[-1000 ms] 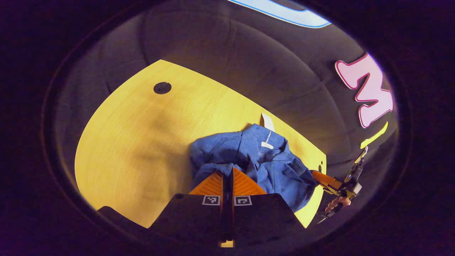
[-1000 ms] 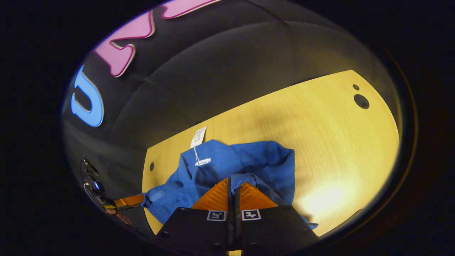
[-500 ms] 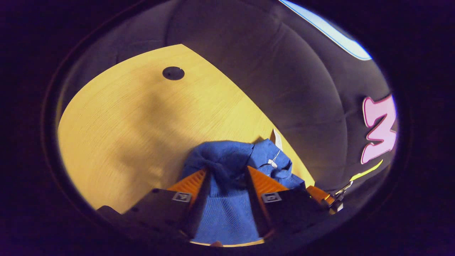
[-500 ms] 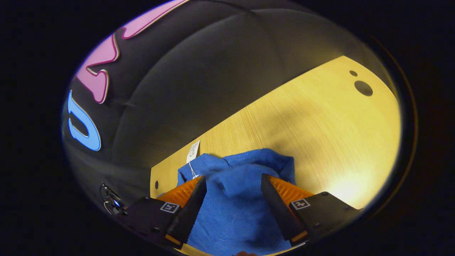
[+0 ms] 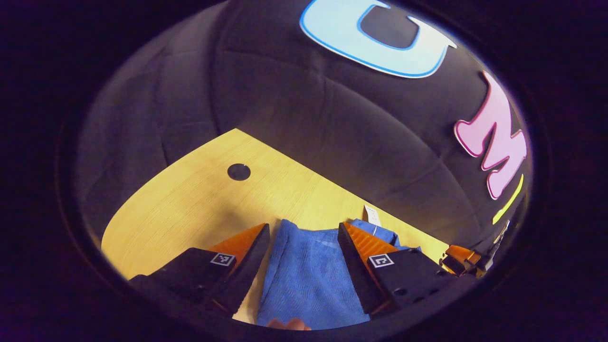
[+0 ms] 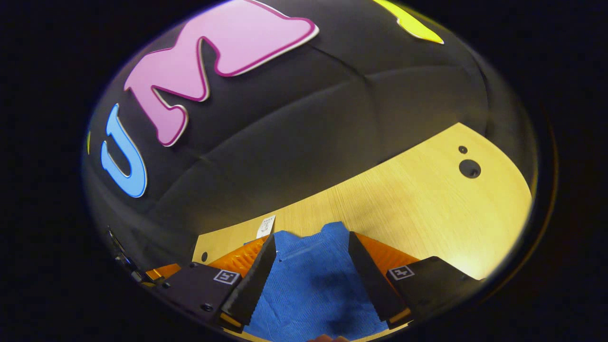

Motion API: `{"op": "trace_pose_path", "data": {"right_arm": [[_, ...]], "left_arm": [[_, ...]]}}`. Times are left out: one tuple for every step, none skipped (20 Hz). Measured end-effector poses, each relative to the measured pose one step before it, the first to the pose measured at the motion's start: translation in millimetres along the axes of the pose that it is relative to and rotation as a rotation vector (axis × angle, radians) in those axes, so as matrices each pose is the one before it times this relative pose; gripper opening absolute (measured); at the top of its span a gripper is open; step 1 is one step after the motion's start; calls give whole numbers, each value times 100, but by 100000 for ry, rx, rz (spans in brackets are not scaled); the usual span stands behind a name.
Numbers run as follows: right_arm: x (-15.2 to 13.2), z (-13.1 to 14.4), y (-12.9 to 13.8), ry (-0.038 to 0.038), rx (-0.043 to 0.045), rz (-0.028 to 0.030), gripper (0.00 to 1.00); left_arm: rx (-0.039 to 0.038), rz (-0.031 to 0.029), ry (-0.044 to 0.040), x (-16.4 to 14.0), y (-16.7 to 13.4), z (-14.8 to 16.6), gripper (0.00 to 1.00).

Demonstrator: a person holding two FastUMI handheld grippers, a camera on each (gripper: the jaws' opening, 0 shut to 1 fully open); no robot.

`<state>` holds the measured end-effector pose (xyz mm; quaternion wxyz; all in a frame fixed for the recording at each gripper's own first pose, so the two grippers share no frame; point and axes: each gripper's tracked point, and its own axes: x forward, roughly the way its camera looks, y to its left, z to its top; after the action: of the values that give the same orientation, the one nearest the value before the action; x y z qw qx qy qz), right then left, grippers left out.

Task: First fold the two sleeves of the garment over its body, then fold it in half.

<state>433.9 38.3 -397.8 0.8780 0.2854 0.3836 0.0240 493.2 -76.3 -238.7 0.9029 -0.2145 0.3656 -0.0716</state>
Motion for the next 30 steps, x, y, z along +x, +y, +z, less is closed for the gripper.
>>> {"op": "trace_pose_path", "data": {"right_arm": [[-728,14,273,-909,-2559,-40,97],[-604,74,313,-615,-2475,152,97],[-888,-86,436,-531,-2056,156,97],[-831,108,430,-1126,-1793,618,98],[-893,48,401,-1363,-2093,210,98],[-938,-7,239,-1438,-2514,-47,98],[-1117,152,251,-1665,-2365,200,98],[-1252,79,344,-1300,-2529,213,98],[-1628,79,393,-1521,-2064,-99,98],[-1615,238,458,-1893,-1853,159,97],[-1533,-52,345,-1701,-1631,422,98],[-2058,41,410,-2053,-1568,299,98],[-1610,-94,381,-1320,-905,360,97],[-1793,-40,292,-1078,-1061,-90,97],[-1800,20,348,-2005,-955,124,97],[-1883,100,431,-2113,-546,-171,98],[-1727,126,348,-1480,-238,-266,97],[-1797,23,318,-1311,53,-285,97],[-1564,-386,774,-2735,-263,-761,97],[-1623,134,233,-2152,-1729,-1100,97],[-1603,-25,-179,-2094,-2785,-1884,98],[-1648,-156,22,-824,-2365,-1408,97],[-1740,-71,841,-1075,-1852,552,97],[-1544,134,824,-1648,-1698,1189,97],[-1314,316,485,-1573,-1243,833,97],[-1402,361,533,-1533,-1570,1033,97],[-1430,351,557,-1332,-1488,1115,97],[-1432,455,310,-1397,-1099,179,97],[-1434,322,-81,-2267,-1814,-1133,97],[-1252,515,-307,-2590,-3095,-1296,98]], "left_arm": [[3366,-836,-890,-594,-749,-68,84],[3328,-680,-771,-574,-800,-119,85],[3381,-397,-991,-696,-759,-28,84],[3042,-397,-781,-630,-782,-68,84],[2510,-904,-1035,-742,-826,64,84],[2224,-1389,-1231,-990,-889,-90,84],[2024,-1033,-1156,-1028,-728,32,84],[2077,-845,-1516,-1080,-714,-26,84],[2231,-718,-1414,-1165,-814,-8,84],[1964,-688,-1828,-1152,-689,44,84],[1732,-1304,-1515,-1243,-878,-51,84],[1585,-1564,-1647,-1329,-884,-254,84],[2036,-1354,-1564,-1431,-919,5,84],[2033,-654,-1720,-1468,-732,-104,84],[1869,-1027,-1430,-1404,-893,-320,84],[1468,-1349,-650,-1076,-991,-615,84],[1111,-1000,-308,-1240,-804,-495,84],[813,-590,-32,-1401,-745,-637,84],[932,-965,-633,-1336,-760,-397,84],[954,-874,-1026,-1142,-863,-431,84],[1383,-796,-1818,-1184,-675,-136,84],[1005,-874,-1163,-1138,-738,-250,84],[739,-704,-977,-1118,-608,-317,84],[756,-628,-1027,-1182,-634,-311,84],[1054,-97,-1605,-998,-603,-2,84],[1053,684,-1270,-1209,-559,-24,84],[935,947,-943,-1181,-555,-41,84],[470,1299,-2081,-1273,-468,438,86],[302,1182,-2325,-1270,-431,511,84],[-114,2103,-3282,-1419,-129,715,84]]}}
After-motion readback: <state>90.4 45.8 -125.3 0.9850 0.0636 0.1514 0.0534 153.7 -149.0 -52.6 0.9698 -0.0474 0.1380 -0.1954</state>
